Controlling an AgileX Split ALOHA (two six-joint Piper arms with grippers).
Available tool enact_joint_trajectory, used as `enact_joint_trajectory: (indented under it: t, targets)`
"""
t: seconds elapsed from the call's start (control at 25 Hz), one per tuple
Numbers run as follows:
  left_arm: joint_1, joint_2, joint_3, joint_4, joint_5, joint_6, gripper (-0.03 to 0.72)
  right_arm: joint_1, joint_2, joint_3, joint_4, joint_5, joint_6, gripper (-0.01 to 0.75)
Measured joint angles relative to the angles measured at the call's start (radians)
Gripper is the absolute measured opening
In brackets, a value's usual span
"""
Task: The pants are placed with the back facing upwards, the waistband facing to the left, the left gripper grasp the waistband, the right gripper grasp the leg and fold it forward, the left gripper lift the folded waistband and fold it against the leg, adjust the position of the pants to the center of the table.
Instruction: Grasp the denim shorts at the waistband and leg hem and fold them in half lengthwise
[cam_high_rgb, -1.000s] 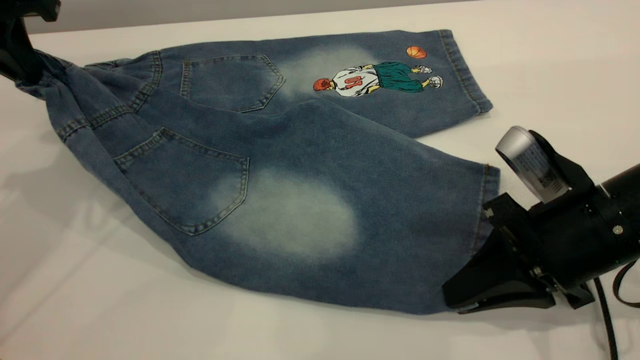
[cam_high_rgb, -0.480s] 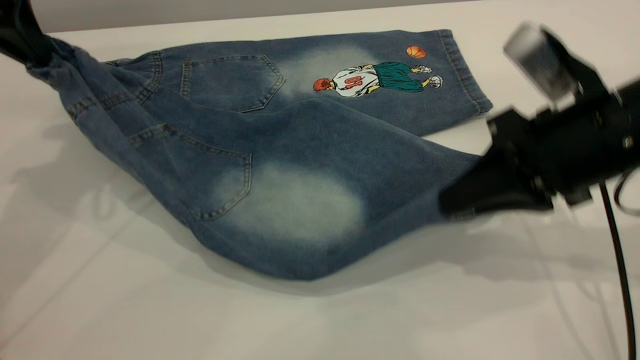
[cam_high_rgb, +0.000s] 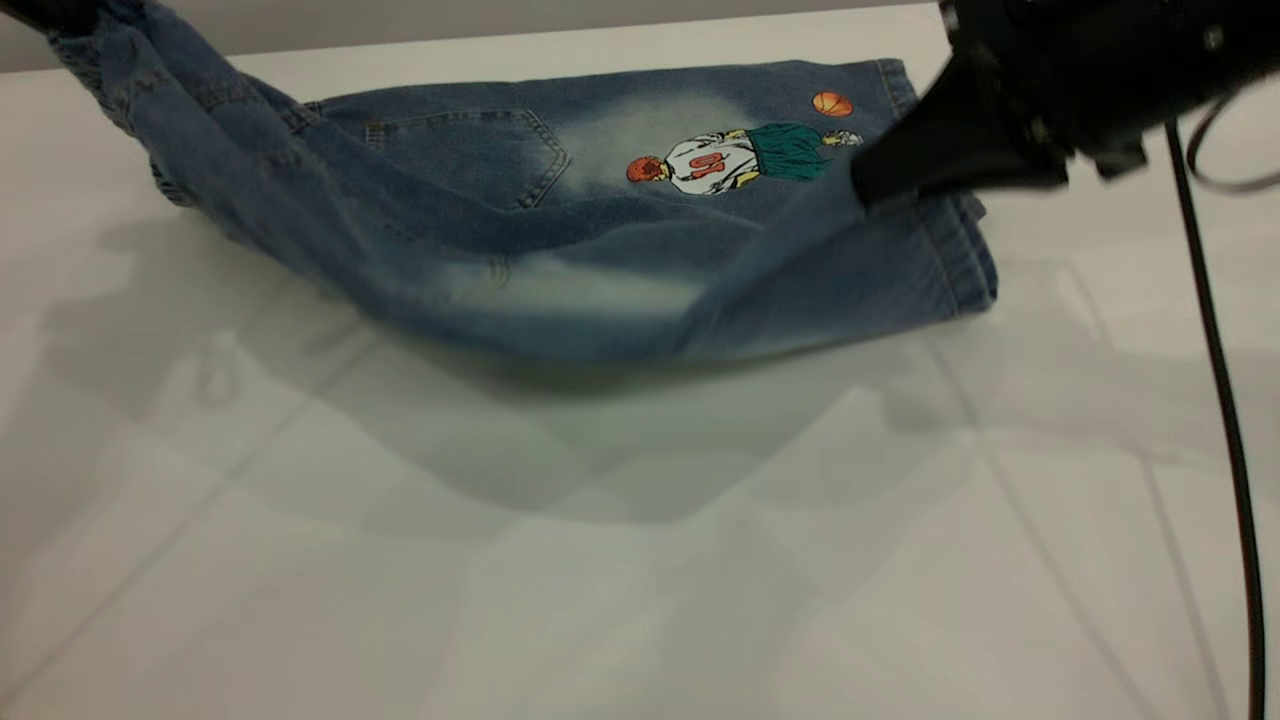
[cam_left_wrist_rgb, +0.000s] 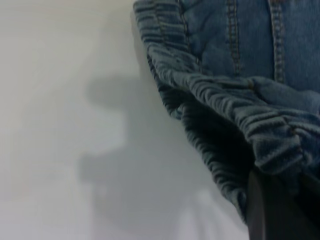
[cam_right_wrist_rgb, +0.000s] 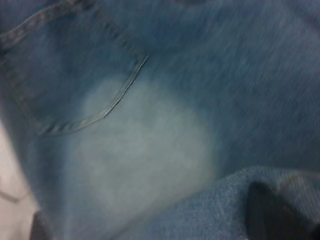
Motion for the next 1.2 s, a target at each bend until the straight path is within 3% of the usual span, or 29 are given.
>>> enact_joint_trajectory:
  t: [0.24, 0.6, 0.84, 1.2]
  targets:
    - [0.000, 0.027, -0.036, 0.000, -0.059, 0.000, 0.078, 0.000, 0.000, -0.123, -0.099, -0.078, 0.103, 0.018]
    - [0.000, 0.172, -0.174, 0.007, -0.064, 0.000, 0.078, 0.000, 0.036, -0.271, -0.148, -0.222, 0.103, 0.018]
    - [0.000, 0.258, -0.274, 0.007, -0.072, 0.010, 0.078, 0.000, 0.137, -0.360, -0.150, -0.243, 0.073, 0.018]
    - [0.000, 0.373, -0.341, 0.008, -0.215, 0.019, 0.078, 0.000, 0.238, -0.457, -0.158, -0.364, 0.048, 0.018]
